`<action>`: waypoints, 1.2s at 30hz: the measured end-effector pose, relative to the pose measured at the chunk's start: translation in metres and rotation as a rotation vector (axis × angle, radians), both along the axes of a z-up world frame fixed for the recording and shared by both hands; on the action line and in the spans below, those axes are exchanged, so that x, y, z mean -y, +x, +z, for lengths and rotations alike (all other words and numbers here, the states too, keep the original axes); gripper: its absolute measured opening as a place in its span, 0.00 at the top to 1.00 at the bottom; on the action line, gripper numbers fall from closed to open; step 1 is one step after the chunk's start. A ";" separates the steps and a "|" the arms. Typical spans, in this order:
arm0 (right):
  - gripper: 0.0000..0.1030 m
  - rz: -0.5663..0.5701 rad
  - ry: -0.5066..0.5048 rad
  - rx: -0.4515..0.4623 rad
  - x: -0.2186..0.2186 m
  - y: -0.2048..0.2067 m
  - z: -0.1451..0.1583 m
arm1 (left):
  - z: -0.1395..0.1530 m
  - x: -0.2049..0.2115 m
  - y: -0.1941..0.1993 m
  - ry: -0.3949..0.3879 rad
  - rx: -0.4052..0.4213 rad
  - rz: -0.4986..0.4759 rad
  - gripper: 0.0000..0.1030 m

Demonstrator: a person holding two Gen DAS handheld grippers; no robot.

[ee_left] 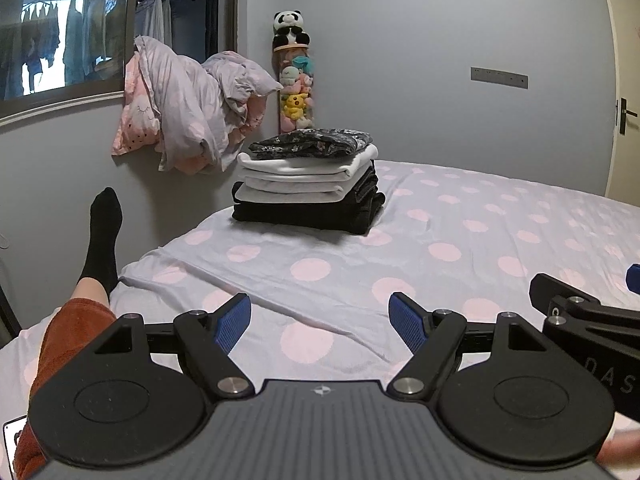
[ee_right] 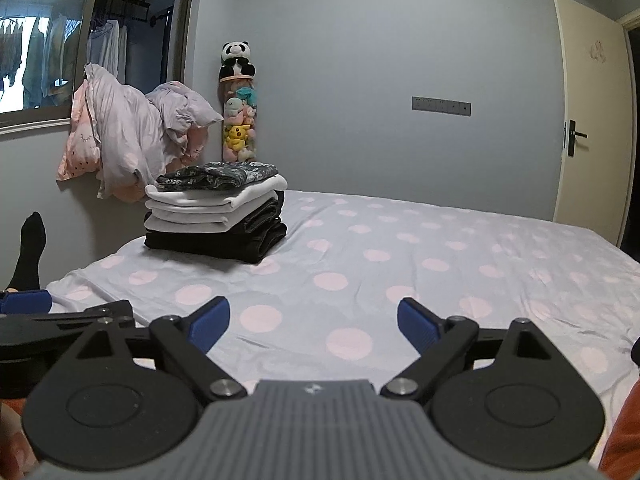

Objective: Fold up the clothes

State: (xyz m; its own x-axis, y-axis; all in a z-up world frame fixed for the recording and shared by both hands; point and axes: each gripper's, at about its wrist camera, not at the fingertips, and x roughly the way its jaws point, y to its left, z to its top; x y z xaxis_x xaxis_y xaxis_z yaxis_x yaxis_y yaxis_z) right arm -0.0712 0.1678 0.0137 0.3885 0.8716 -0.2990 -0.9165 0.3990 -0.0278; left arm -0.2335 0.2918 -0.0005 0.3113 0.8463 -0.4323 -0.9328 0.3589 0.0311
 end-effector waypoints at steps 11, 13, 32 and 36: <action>0.10 -0.086 -0.008 0.097 0.001 -0.008 0.003 | 0.004 0.006 0.003 -0.017 -0.008 -0.016 0.13; 0.10 -0.080 -0.002 0.064 0.002 -0.005 0.005 | 0.004 0.006 0.003 -0.025 -0.009 -0.017 0.13; 0.08 -0.046 0.031 -0.051 0.008 0.008 0.003 | 0.006 0.008 0.008 -0.054 -0.010 -0.012 0.13; 0.08 -0.045 0.038 -0.064 0.009 0.010 0.003 | 0.006 0.008 0.009 -0.051 -0.010 -0.012 0.13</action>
